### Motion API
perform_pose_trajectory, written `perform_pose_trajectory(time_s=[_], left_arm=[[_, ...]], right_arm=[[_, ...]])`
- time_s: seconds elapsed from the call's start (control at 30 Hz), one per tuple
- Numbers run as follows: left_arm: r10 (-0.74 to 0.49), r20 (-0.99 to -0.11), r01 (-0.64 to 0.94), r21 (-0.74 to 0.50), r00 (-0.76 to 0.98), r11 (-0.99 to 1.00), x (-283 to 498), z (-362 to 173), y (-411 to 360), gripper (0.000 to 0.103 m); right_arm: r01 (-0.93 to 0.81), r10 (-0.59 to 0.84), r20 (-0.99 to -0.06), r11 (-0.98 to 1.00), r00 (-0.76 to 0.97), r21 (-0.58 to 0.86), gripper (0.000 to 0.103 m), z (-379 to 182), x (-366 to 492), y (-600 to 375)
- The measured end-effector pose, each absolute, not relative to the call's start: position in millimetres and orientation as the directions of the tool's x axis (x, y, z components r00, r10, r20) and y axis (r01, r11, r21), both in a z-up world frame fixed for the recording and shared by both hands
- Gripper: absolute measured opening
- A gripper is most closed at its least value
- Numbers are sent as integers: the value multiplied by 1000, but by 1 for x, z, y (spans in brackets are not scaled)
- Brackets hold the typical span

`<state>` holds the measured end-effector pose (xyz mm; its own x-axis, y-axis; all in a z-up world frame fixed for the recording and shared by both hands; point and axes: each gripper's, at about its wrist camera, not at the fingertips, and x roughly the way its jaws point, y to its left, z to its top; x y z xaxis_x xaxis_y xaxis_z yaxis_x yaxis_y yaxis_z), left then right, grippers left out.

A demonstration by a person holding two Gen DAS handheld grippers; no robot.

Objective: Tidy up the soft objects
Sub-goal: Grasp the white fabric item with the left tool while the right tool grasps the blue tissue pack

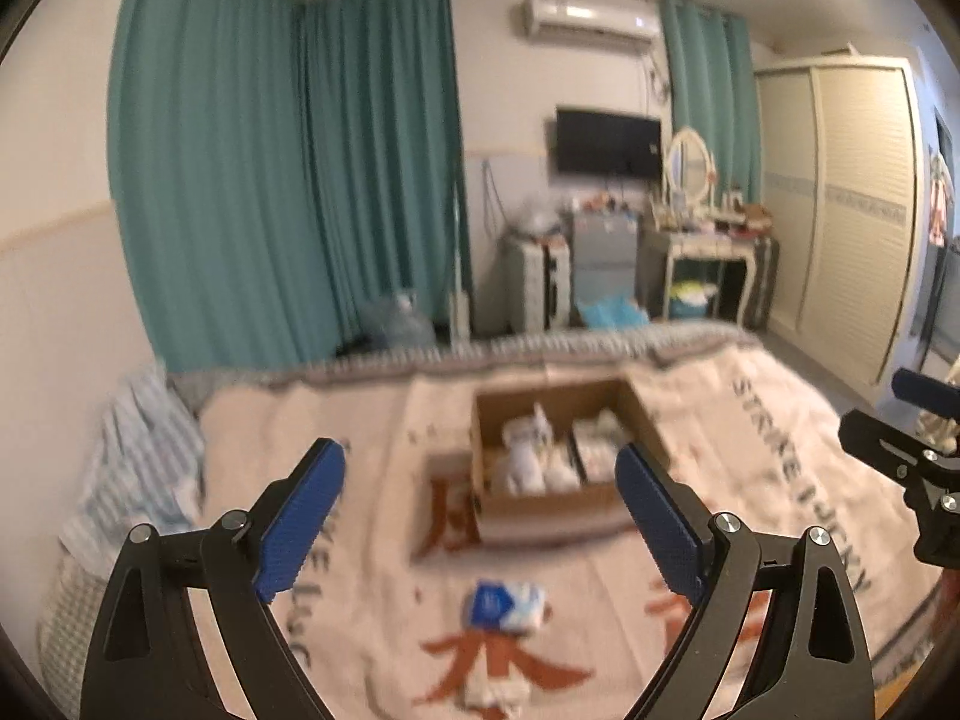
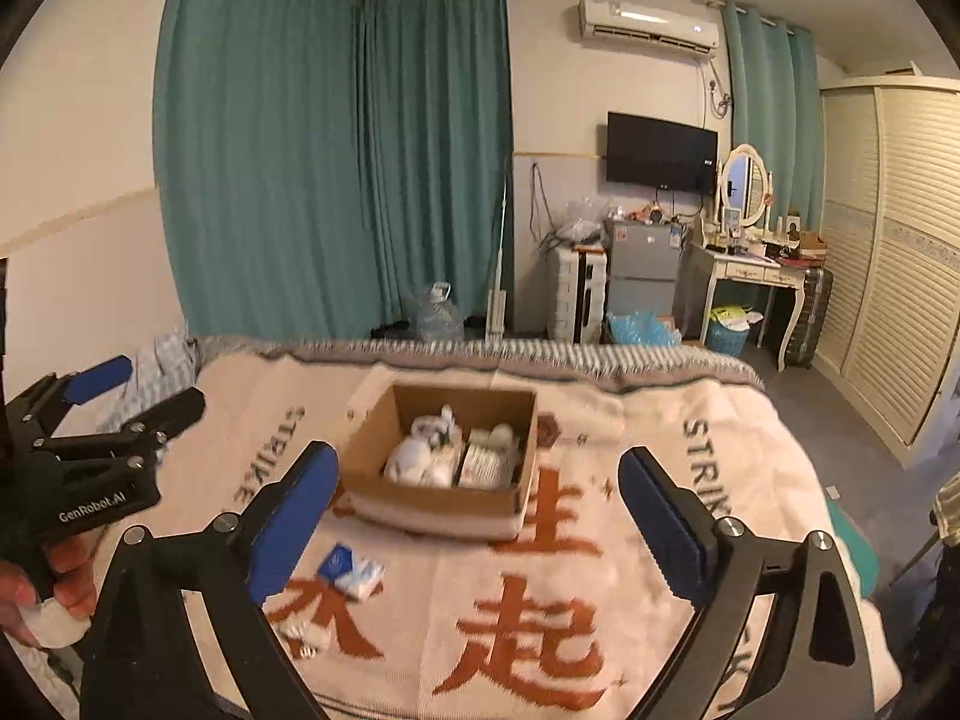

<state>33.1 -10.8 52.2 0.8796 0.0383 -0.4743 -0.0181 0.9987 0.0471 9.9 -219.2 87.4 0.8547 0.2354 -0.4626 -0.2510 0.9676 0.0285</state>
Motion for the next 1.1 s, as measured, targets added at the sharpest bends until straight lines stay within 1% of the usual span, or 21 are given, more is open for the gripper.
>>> perform_pose_trajectory(time_s=[0.13,0.2,0.37,0.53,0.57,0.63,0.7,0.73,0.77,0.8,0.97,1.1], left_arm=[[77,-520,-51,64,851,997,32,-3,-7,93],[47,-567,-29,40,822,999,37,-34,-5,93],[32,-660,-18,28,750,999,47,-96,-6,92],[11,-761,2,16,649,1000,50,-149,-9,91],[9,-784,13,22,621,1000,51,-160,-11,86],[17,-827,29,40,562,999,53,-179,-14,82],[4,-858,44,31,514,999,55,-192,-15,82],[1,-865,47,29,502,998,55,-195,-15,74],[1,-870,48,29,492,998,56,-197,-16,62],[-6,-879,50,20,477,999,57,-199,-16,59],[-36,-876,49,-14,481,999,53,-193,-13,56],[-61,-839,51,-40,540,998,53,-164,-4,56]], right_arm=[[-301,271,-508,953,817,24,95,33,14,-194],[-316,281,-532,948,798,28,95,8,20,-186],[-322,274,-632,946,725,41,95,-65,46,-176],[-309,263,-705,949,659,64,95,-117,71,-176],[-307,264,-714,949,649,71,95,-124,74,-177],[-301,265,-728,950,632,84,95,-133,80,-177],[-294,272,-742,950,612,106,95,-143,86,-178],[-289,274,-748,950,605,114,95,-148,89,-179],[-286,276,-752,950,598,121,95,-151,91,-179],[-285,275,-756,951,594,122,95,-154,92,-179],[-290,262,-759,952,596,101,95,-156,91,-175],[-301,262,-750,950,608,87,95,-152,87,-171]])
